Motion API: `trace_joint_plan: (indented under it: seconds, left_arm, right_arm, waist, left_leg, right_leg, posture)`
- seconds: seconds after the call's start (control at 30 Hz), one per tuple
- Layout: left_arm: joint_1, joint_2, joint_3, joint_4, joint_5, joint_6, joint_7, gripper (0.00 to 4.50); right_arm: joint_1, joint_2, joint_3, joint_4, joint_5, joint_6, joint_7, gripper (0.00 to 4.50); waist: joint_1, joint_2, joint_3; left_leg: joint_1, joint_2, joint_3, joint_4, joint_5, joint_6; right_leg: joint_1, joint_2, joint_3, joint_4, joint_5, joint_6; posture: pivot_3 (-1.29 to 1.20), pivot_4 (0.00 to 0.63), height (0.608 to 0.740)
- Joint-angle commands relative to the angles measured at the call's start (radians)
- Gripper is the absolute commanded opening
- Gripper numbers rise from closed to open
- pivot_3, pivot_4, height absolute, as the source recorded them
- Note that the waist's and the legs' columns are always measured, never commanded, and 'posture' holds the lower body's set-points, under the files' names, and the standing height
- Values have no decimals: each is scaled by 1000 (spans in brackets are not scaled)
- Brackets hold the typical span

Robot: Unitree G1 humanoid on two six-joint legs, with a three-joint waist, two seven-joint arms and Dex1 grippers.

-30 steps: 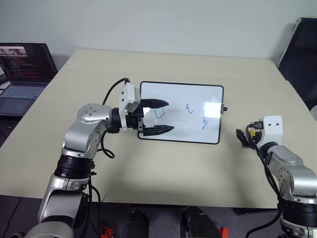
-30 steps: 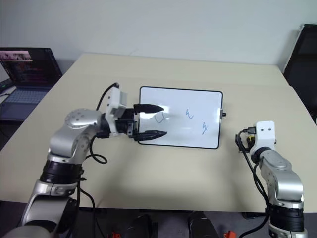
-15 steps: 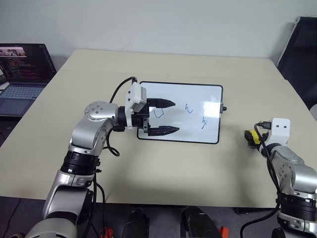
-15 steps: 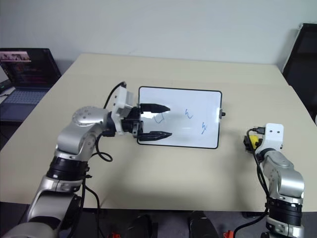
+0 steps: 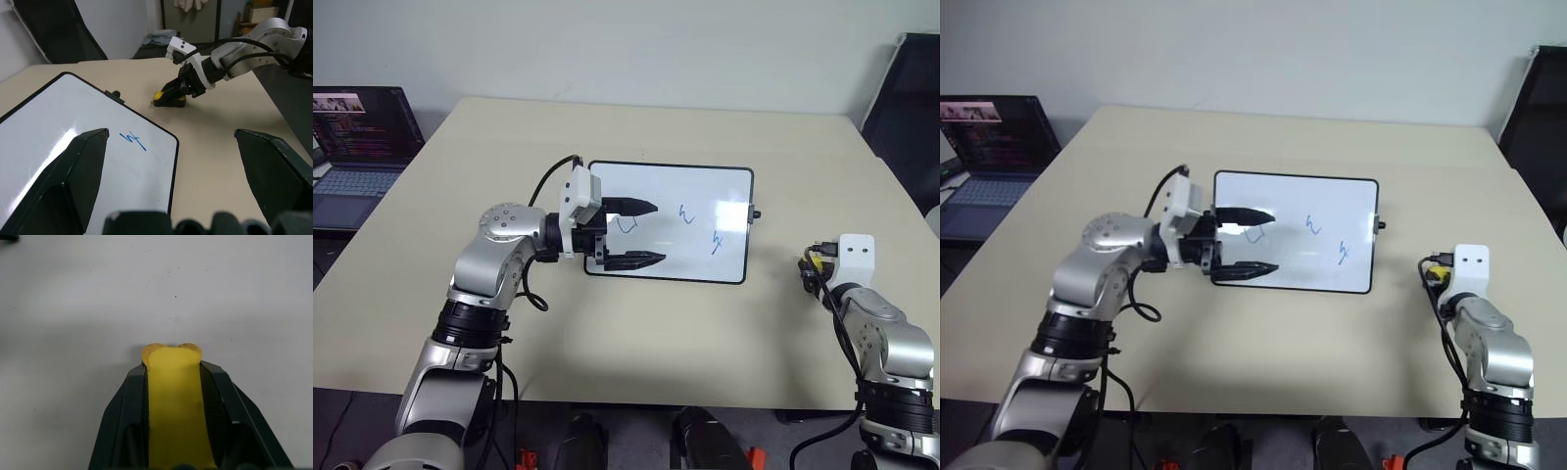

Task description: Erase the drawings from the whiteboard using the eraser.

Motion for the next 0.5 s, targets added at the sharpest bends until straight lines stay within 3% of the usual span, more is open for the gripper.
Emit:
trace_joint_plan:
  seconds: [0.03, 0.33, 0.5]
  left_arm:
    - [2, 17, 23, -23, -2, -10, 4, 4500]
    - [110, 93, 73, -111, -14, 87, 97, 4500]
    - [161, 86, 87, -176, -28, 121, 152, 4500]
  right_arm:
    - [2, -17, 1, -21, -8, -17, 11, 1114]
    - [110, -80, 31, -321, 43, -19, 132, 1112]
    - [149, -93, 73, -470, 46, -40, 167, 1111]
  waist:
    - [0, 0, 0]
    - [0, 2, 1]
    - [2, 2, 1]
  left_leg:
    - [0, 0, 0, 0, 0, 0]
    - [0, 0, 0, -1, 0, 0]
    - [0, 0, -1, 0, 0, 0]
  right_leg:
    - [0, 0, 0, 0, 0, 0]
    - [0, 0, 0, 0, -1, 0]
    - [0, 0, -1, 0, -1, 0]
  posture:
    - [0, 150, 740]
    - [0, 150, 740]
    - [0, 150, 740]
